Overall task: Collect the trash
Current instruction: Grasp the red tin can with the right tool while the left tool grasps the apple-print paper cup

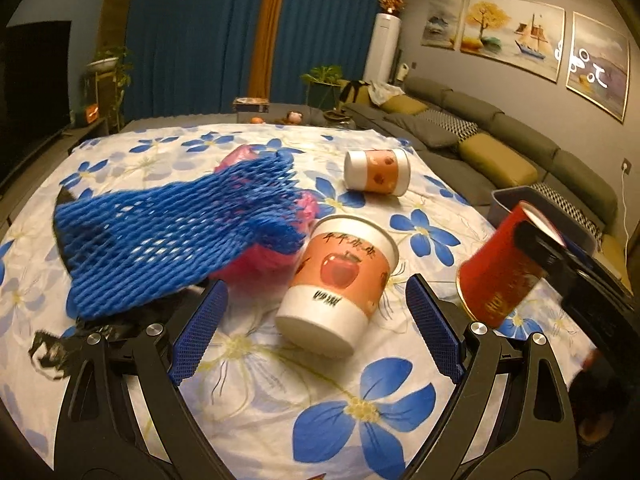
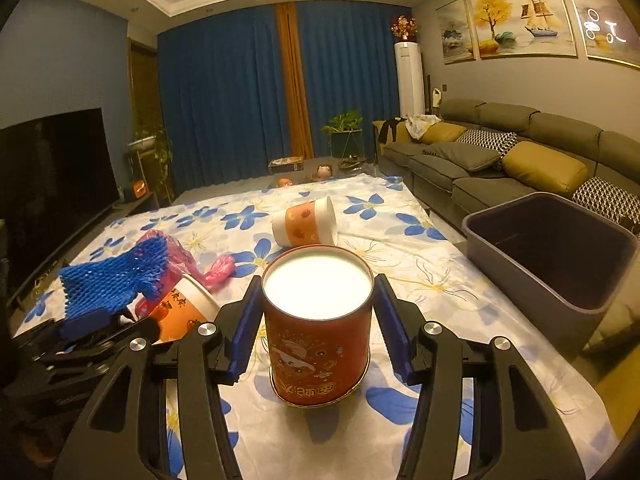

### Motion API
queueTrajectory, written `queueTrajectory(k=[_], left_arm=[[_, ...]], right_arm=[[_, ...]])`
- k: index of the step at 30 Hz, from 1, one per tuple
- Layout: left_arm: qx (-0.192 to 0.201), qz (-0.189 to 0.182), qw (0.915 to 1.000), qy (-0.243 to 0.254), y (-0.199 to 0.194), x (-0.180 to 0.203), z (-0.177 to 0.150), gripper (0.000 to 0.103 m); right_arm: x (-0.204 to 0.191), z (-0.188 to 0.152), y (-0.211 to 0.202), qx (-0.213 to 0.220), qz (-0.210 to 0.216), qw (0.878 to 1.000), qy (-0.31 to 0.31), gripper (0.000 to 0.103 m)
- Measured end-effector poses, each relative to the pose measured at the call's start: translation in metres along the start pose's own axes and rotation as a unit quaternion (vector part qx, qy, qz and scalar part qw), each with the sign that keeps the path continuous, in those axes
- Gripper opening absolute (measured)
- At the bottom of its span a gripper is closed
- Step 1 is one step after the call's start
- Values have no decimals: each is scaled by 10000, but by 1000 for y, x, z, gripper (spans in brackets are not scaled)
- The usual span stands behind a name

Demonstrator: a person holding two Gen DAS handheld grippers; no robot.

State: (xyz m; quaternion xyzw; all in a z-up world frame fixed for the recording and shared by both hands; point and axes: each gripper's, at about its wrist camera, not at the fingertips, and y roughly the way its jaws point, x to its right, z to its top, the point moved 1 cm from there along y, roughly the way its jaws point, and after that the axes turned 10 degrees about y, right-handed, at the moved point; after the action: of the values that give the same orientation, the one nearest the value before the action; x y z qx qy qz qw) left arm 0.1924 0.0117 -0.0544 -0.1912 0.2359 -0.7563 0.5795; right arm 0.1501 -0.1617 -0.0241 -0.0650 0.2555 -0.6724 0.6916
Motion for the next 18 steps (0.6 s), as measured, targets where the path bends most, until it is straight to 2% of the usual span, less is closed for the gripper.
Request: queueTrajectory(k=[3,8,12,15,18], left_arm=[[-104,-49,9999,100,10,5,3,89],[-426,-114,9988,194,28,10,0,83],[-530,-228,9981,197,36,12,1,76],[-645,-343,9972,140,41,11,0,65],[-616,-455,9971,-3,42,7,0,64]], right_arm=[[5,1,-6,22,7,10000,52,54],[9,1,-13,51,5,10000,62,54],[10,1,-14,47,-2,10000,54,54],[10,1,-14,39,7,10000,63,54],[9,0,-15,34,11,10000,37,54]])
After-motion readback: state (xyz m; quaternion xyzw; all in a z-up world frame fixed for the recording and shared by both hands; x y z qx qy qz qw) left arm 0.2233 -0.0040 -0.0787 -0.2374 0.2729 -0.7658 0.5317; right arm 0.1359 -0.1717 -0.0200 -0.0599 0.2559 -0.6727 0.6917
